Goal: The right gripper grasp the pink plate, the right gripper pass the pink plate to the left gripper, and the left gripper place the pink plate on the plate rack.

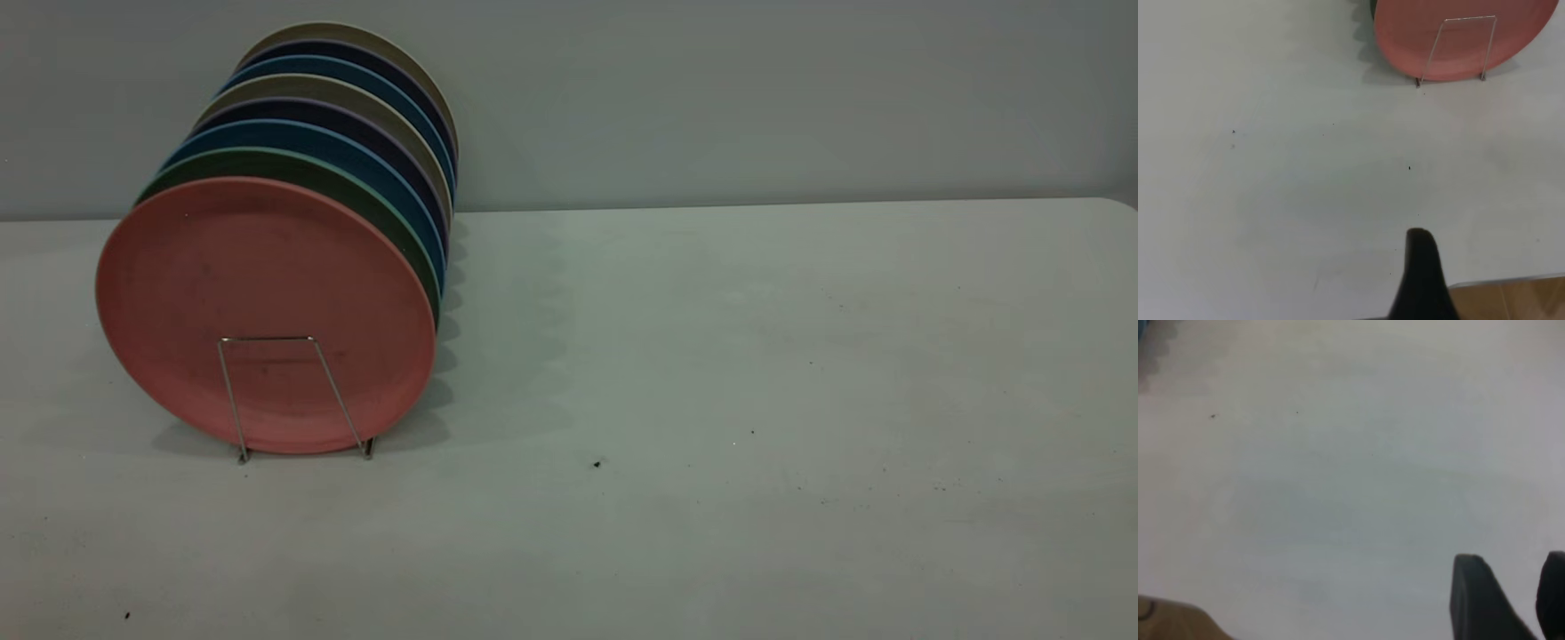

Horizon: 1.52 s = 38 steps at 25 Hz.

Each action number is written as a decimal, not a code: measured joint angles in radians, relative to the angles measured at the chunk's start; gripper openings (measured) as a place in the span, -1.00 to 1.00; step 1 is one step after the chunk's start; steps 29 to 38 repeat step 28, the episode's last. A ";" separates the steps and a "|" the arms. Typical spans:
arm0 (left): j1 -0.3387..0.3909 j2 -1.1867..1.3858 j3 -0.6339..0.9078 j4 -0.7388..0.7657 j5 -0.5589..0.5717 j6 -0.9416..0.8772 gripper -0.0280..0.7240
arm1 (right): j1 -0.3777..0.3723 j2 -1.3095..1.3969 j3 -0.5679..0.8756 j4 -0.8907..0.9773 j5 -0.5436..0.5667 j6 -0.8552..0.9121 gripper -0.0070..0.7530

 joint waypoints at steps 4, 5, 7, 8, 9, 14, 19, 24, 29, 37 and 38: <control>0.000 0.000 0.000 0.000 0.000 0.000 0.62 | 0.000 0.000 0.000 0.000 0.000 0.000 -0.36; 0.000 0.000 0.000 0.000 0.000 0.000 0.62 | 0.000 0.000 0.000 0.000 0.000 0.000 -0.36; 0.000 0.000 0.000 0.000 0.000 0.000 0.62 | 0.000 0.000 0.000 0.000 0.000 0.000 -0.36; 0.000 0.000 0.000 0.000 0.000 0.000 0.62 | 0.000 0.000 0.000 0.000 0.000 0.000 -0.36; 0.000 0.000 0.000 0.000 0.000 0.000 0.62 | 0.000 0.000 0.000 -0.002 0.000 -0.002 -0.36; 0.000 0.000 0.000 0.000 0.000 0.000 0.62 | 0.000 0.000 0.000 -0.039 0.000 0.004 -0.36; 0.000 0.000 0.000 0.000 0.000 0.000 0.62 | 0.000 0.000 0.000 -0.103 0.000 0.077 -0.36; 0.000 0.000 0.000 0.000 0.000 0.000 0.62 | 0.000 0.000 0.000 -0.116 0.000 0.087 -0.36; 0.000 0.000 0.000 0.000 0.000 0.000 0.62 | 0.000 -0.001 0.000 -0.116 0.000 0.087 -0.36; 0.000 0.000 0.000 0.000 0.000 0.000 0.62 | 0.000 -0.001 0.000 -0.116 0.000 0.087 -0.36; 0.000 0.000 0.000 0.000 0.000 0.000 0.62 | 0.000 -0.001 0.000 -0.116 0.000 0.087 -0.36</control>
